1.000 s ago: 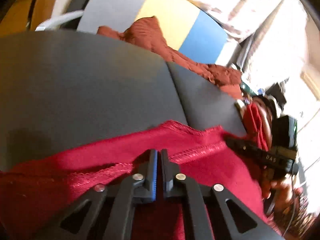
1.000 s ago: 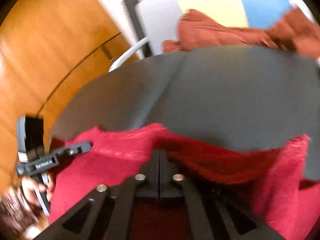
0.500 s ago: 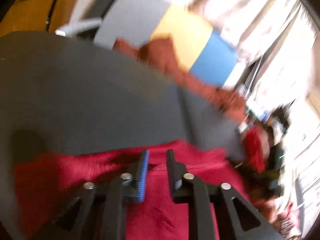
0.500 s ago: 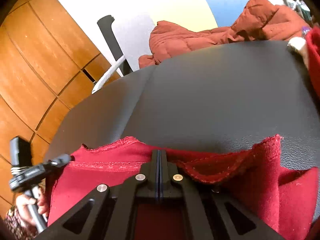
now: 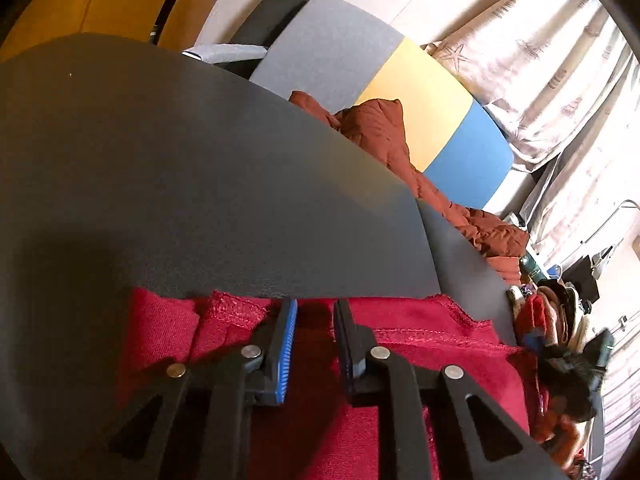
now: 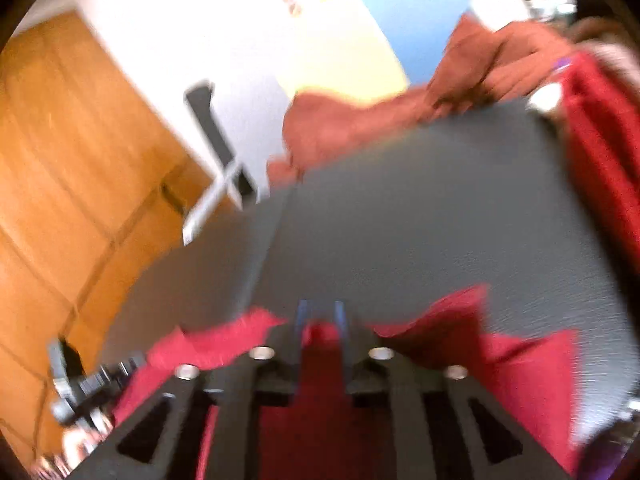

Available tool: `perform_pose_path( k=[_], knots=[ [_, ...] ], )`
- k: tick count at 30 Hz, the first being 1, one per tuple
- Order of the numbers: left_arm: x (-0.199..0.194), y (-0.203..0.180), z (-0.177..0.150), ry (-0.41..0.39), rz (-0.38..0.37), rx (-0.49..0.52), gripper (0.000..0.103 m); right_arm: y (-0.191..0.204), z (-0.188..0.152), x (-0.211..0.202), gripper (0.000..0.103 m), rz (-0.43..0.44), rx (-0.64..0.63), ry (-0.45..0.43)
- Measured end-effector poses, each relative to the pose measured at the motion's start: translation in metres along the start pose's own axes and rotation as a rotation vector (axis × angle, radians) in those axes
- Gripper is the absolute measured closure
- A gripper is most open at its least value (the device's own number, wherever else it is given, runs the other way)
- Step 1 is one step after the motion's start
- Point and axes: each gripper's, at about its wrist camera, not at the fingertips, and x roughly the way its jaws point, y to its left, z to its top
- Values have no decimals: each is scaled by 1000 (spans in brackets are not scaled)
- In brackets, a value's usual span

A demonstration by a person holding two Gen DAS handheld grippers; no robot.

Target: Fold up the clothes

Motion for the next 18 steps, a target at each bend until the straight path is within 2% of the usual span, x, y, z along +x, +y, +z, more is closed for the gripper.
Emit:
perform_pose_path(
  k=[2, 4, 7, 11, 12, 14, 15, 17, 18],
  knots=[
    [2, -2, -1, -1, 12, 7, 85, 2, 8, -26, 76, -31, -17, -45],
    [5, -6, -3, -3, 18, 13, 85, 12, 9, -40, 76, -41, -75, -23],
    [4, -2, -3, -4, 13, 9, 85, 26, 2, -30, 76, -40, -142, 86],
    [8, 0, -1, -4, 9, 6, 85, 23, -12, 17, 75, -118, -172, 244],
    [8, 1, -1, -5, 6, 4, 85, 22, -15, 28, 80, -138, -180, 284],
    [10, 0, 0, -5, 9, 5, 85, 6, -11, 33, 99, -156, -121, 244],
    [11, 0, 0, -5, 10, 5, 85, -6, -8, 33, 103, -152, -68, 219],
    [12, -1, 0, -6, 17, 11, 85, -26, -6, 31, 103, -132, 32, 180],
    [11, -1, 0, -7, 18, 12, 85, -28, -6, 29, 103, -133, 43, 165]
  ],
)
